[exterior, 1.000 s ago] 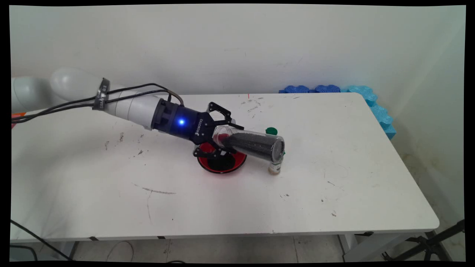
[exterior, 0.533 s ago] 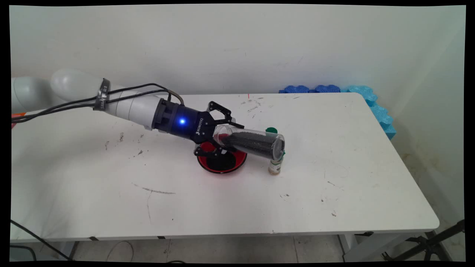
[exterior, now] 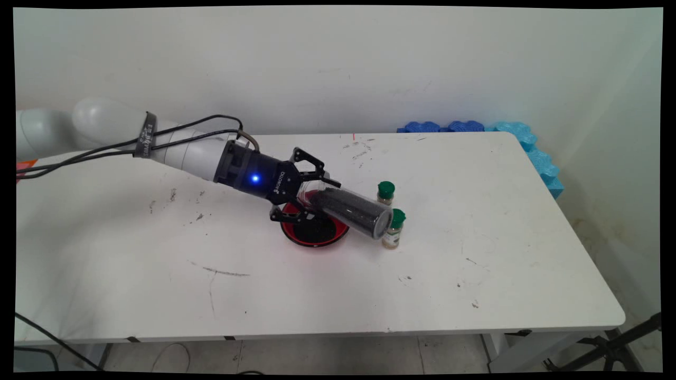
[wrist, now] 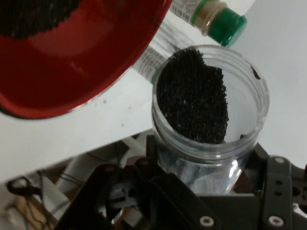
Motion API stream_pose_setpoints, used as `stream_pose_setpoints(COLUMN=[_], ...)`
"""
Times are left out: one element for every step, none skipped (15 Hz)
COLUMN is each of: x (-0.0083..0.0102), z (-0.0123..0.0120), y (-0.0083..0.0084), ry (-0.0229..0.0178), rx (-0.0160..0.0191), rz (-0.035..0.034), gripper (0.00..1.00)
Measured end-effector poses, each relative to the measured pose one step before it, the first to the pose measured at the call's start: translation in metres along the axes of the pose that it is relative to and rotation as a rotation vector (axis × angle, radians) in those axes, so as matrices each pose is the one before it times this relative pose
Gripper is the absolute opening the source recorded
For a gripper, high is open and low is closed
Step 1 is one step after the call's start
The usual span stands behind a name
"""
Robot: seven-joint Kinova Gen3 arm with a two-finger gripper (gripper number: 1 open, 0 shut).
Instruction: Pour the black seasoning powder in the red bowl
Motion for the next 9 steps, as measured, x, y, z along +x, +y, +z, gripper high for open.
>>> stream_pose_setpoints(x=[0.00097, 0.00125, 0.00075, 0.00067, 0.00046, 0.00021, 0.00002, -0.00017, -0.00026], z=[-0.00059, -0.00081, -0.00057, -0.00112, -0.00091, -0.00084, -0.00077, -0.00103, -0.00108], y=[0.00025, 0.00047, 0.00057, 0.00073, 0.00096, 0.00132, 0.00111, 0.00111, 0.00096], ry=[0.00228, 0.00205, 0.00159, 0.00325, 0.00149, 0.00068, 0.00031, -0.00088, -0.00093], rx=[0.00580, 0.00715, 0.00560, 0.00557, 0.00540, 0.00467, 0.00382, 0.00529, 0.00426], rz=[0.03504, 0.04384, 0.03638, 0.04072, 0.04159, 0.04207, 0.03418, 0.04027, 0.03445], gripper=[0.00, 0.00, 0.00, 0.00, 0.00, 0.00, 0.00, 0.00, 0.00])
